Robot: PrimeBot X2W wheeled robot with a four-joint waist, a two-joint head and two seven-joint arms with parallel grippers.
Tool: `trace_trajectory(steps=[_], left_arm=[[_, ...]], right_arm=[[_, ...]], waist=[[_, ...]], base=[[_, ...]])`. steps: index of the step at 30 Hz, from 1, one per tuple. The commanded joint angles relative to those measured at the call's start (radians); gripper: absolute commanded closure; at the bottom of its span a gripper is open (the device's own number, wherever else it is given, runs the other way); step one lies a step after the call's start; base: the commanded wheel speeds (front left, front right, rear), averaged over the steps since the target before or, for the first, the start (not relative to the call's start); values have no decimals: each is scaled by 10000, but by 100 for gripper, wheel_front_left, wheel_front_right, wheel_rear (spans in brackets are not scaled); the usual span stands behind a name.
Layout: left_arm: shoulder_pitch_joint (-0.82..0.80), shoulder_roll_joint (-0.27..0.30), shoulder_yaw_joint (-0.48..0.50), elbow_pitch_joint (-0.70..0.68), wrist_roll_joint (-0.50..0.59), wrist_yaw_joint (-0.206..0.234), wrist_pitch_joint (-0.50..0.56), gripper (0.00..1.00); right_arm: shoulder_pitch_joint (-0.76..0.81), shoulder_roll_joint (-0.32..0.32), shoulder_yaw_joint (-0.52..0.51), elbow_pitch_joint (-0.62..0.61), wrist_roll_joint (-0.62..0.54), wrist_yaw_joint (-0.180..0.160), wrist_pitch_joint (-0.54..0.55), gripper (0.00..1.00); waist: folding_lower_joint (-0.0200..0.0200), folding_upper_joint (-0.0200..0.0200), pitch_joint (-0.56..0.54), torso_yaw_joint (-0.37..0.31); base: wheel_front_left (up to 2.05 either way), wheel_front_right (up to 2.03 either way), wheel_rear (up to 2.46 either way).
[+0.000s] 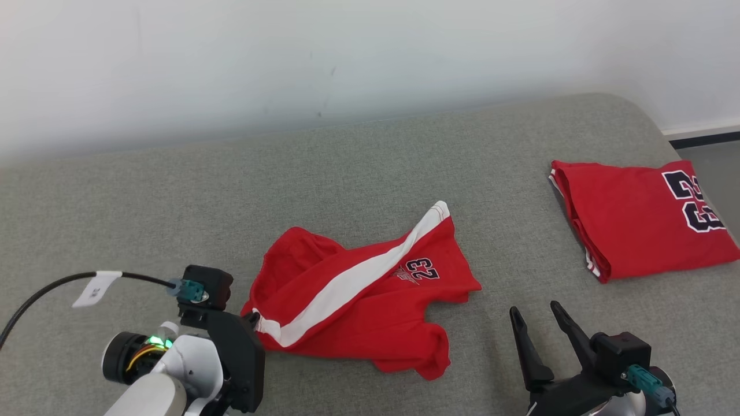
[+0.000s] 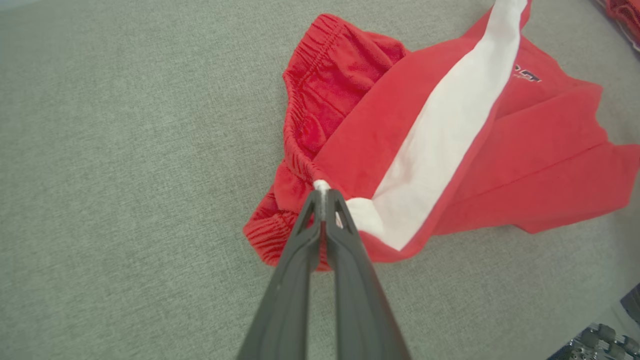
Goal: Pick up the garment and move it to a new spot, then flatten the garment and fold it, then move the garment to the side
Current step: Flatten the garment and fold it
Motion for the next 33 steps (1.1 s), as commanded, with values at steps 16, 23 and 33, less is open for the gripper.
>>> trace_trajectory(steps=[16, 23, 33], left_arm=[[2618, -574, 1361, -1125, -535, 841, -3672, 100], [3261, -1029, 1645, -1011, -1009, 506, -4754, 87], [2448, -42, 1146, -1335, -1002, 287, -2686, 0]], right_arm=[[120, -390, -297, -615, -106, 6, 244, 0], [71, -499, -413, -968, -165, 6, 409, 0], [37, -460, -351, -1158, -241, 6, 542, 0]], waist=[[0, 0, -149, 673], [0, 0, -68, 1018], [0, 0, -42, 1273]], base=[[0, 0, 0], [0, 0, 0], [0, 0, 0]])
